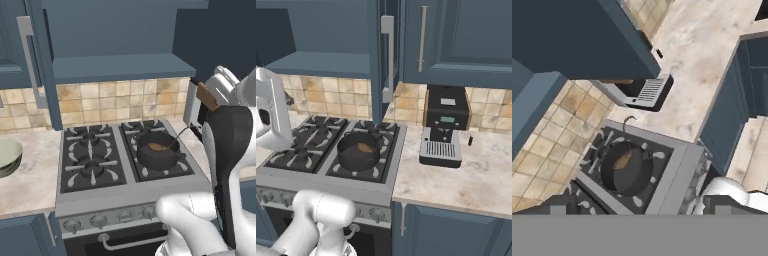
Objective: Open the cabinet and move the ladle to the pot. Then close the cabinet.
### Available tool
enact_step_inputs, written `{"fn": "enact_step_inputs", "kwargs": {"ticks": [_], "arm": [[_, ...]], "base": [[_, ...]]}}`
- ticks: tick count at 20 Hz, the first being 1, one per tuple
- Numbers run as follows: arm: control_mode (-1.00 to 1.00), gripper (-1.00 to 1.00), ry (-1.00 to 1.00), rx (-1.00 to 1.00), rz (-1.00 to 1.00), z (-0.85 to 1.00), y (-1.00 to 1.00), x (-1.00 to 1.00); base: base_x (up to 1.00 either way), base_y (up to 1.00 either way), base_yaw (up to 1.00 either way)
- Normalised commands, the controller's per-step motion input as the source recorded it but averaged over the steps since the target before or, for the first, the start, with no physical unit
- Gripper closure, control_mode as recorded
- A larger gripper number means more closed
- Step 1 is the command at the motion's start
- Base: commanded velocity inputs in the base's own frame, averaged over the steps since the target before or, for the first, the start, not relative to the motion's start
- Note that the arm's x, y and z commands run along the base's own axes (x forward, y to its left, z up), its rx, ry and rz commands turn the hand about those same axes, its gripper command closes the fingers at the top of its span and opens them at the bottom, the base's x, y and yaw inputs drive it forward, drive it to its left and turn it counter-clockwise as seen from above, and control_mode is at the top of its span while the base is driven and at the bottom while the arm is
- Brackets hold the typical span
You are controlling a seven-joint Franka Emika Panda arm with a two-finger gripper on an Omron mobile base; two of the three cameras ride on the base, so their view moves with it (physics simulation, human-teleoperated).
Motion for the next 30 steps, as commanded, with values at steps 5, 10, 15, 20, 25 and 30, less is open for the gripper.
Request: {"fn": "enact_step_inputs", "kwargs": {"ticks": [5,10,15,20,25,30], "arm": [[-1.0,-1.0,-0.25,0.0,0.12,-0.11,-0.86,-0.98],[-1.0,-1.0,-0.37,0.03,0.15,-0.33,-0.99,-0.67],[-1.0,-1.0,-0.34,0.06,0.15,-0.04,-0.76,-0.26],[-1.0,-1.0,-0.25,0.1,0.11,0.0,-0.39,0.12],[-1.0,-1.0,-0.1,0.15,0.08,0.06,-0.2,0.62],[-1.0,-1.0,0.0,0.16,0.08,0.18,-0.01,0.97]], "base": [[0.0,0.0,0.0],[0.0,0.0,0.0],[0.0,0.0,0.0],[0.0,0.0,0.0],[0.0,0.0,0.0],[0.0,0.0,0.0]]}}
